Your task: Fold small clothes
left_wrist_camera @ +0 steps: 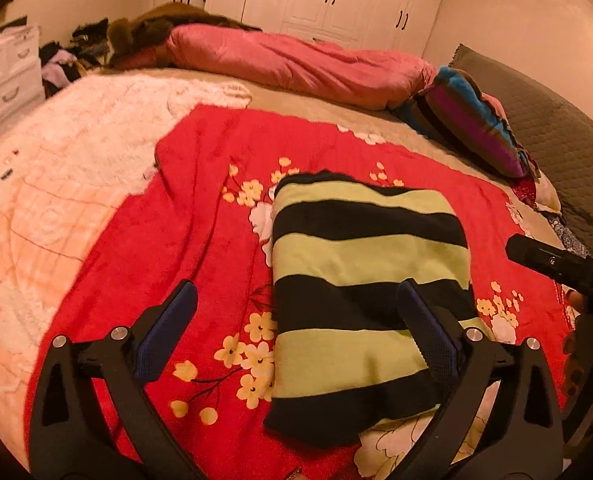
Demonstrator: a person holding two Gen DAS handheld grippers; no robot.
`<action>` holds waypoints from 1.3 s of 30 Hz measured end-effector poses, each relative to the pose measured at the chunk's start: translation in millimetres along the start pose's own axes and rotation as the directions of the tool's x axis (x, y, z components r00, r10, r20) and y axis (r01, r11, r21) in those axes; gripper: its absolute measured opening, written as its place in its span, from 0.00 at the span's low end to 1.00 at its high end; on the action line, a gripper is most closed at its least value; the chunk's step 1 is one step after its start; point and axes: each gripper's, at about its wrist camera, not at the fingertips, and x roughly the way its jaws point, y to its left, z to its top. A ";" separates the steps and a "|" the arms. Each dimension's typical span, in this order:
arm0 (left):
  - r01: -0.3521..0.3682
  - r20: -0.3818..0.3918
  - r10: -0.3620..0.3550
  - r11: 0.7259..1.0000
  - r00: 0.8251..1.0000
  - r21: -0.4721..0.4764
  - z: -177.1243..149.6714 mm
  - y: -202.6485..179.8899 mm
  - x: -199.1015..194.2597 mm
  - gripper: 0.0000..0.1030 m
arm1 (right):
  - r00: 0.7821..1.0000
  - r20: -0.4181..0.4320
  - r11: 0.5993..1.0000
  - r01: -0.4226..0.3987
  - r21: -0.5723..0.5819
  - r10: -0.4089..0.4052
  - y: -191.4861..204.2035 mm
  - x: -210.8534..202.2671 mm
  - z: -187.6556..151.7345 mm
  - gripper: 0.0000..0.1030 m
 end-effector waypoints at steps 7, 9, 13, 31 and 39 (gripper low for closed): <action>-0.065 0.087 0.060 0.996 0.994 0.056 3.9 -16.3 -39.2 0.91 | 0.993 0.114 0.998 0.023 -0.051 -0.017 10.3 -44.0 -0.5 0.96; -0.091 0.105 0.084 0.994 0.991 0.059 3.7 -17.9 -49.2 0.91 | 0.990 0.138 0.998 0.026 -0.062 -0.018 13.1 -55.8 -1.3 0.96; -0.097 0.112 0.091 0.994 0.990 0.051 0.6 -17.8 -66.8 0.91 | 0.985 0.174 0.997 0.031 -0.071 -0.018 15.7 -81.1 -8.4 0.96; -0.069 -0.004 0.070 0.995 0.998 0.068 -53.1 -24.3 -126.9 0.91 | 0.991 0.109 0.996 0.083 -0.037 -0.078 24.2 -137.3 -80.8 0.96; -0.064 -0.078 0.068 0.996 0.995 0.056 -81.3 -18.5 -126.3 0.91 | 0.995 0.004 0.994 0.096 -0.058 -0.095 37.2 -123.5 -124.5 0.96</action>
